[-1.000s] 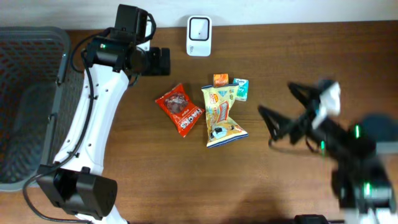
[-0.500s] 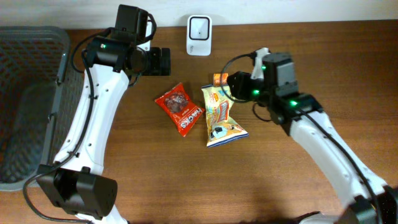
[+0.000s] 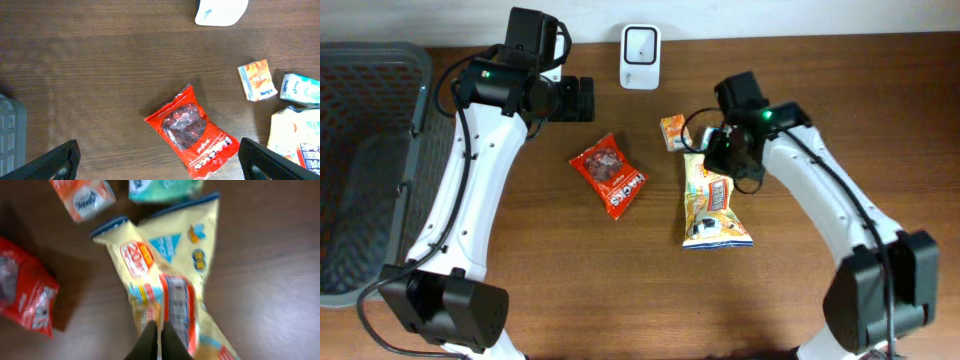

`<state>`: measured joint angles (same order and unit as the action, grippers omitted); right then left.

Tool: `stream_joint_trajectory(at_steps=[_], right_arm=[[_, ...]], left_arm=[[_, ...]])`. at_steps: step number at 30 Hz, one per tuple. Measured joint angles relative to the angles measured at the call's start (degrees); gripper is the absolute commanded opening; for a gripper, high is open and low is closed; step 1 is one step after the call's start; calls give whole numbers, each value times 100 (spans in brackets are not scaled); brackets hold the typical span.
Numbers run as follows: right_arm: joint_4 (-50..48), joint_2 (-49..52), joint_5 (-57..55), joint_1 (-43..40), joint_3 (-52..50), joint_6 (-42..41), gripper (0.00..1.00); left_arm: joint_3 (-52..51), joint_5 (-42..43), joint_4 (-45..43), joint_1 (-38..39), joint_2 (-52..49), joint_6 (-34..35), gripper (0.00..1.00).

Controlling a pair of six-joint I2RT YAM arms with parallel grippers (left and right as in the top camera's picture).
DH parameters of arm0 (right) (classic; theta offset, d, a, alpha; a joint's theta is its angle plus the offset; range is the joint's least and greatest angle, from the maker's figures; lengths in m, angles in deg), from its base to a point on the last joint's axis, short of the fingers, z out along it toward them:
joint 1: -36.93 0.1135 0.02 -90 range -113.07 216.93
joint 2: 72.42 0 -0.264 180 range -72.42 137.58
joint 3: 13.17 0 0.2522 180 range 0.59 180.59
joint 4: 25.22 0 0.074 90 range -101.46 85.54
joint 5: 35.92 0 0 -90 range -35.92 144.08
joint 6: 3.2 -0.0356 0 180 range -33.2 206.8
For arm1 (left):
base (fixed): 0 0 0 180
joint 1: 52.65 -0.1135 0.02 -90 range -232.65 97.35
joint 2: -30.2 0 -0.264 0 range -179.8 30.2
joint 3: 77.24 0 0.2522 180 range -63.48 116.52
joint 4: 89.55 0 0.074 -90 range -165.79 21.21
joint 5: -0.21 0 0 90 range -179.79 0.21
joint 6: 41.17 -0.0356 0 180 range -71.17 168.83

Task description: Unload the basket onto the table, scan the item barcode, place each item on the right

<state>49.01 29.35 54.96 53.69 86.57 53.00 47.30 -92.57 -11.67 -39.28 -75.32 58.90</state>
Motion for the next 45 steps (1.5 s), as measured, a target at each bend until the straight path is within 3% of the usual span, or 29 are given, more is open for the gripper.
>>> stream_joint_trajectory(at_steps=[3, 7, 9, 12, 14, 16, 17, 22, 23, 25, 27, 28, 29, 31, 34, 38, 41, 42, 45], right_arm=[[490, -11, -2, 35, -330, 63, 4], [-1108, -2, 332, 317, -1797, 66, 8], [-1163, 4, 481, 328, -2256, -59, 4], [-483, 4, 422, 328, -2227, -92, 4], [734, 76, 101, 328, -1521, 66, 11], [1784, 44, -31, 328, -632, 588, 11], [1853, 22, -94, 328, -605, 732, 11], [-127, -17, -348, 328, -2131, 831, 15], [-264, -13, -501, 328, -2323, 658, 9], [-155, -15, -1058, 328, -2634, 190, 8], [584, 15, -1429, 98, -2127, 13, 8], [820, 42, -1493, -127, -1528, 9, 13], [870, 55, -1432, -267, -1019, 87, 18], [160, 46, -549, -354, -529, 590, 18], [-553, 42, 433, -245, -632, 761, 18], [-1486, 367, 660, 109, -1488, 0, 17], [-1622, 745, 695, 136, -1731, -219, 18], [-1309, 763, 643, 109, -1591, -221, 18], [981, 876, 538, -177, 15, 485, 27]], left_arm=[[0, 0, 4, 0, 0, 0, 99], [0, 0, -4, 0, 0, 0, 99], [0, 0, 2, 0, 0, 0, 99], [0, 0, 0, 0, 0, 0, 99], [0, 0, 11, 0, 0, 0, 99], [0, 0, 11, 0, 0, 0, 99], [0, 0, 0, 0, 0, 0, 99], [0, 0, 2, 0, 0, 0, 99], [0, 0, 7, 0, 0, 0, 99], [0, 0, 4, 0, 0, 0, 99], [0, 2, 13, 0, 0, 0, 99], [0, 0, -4, 0, 0, 0, 99], [0, 0, -4, 0, 0, 0, 99], [0, 0, -2, 0, 0, 0, 99], [0, 0, 0, 0, 0, 0, 99], [0, 0, 4, 0, 0, 0, 99], [0, 2, 2, 0, 0, 0, 99], [0, 0, 4, 0, 0, 0, 99], [-2, 0, 20, 0, 0, 0, 99]])
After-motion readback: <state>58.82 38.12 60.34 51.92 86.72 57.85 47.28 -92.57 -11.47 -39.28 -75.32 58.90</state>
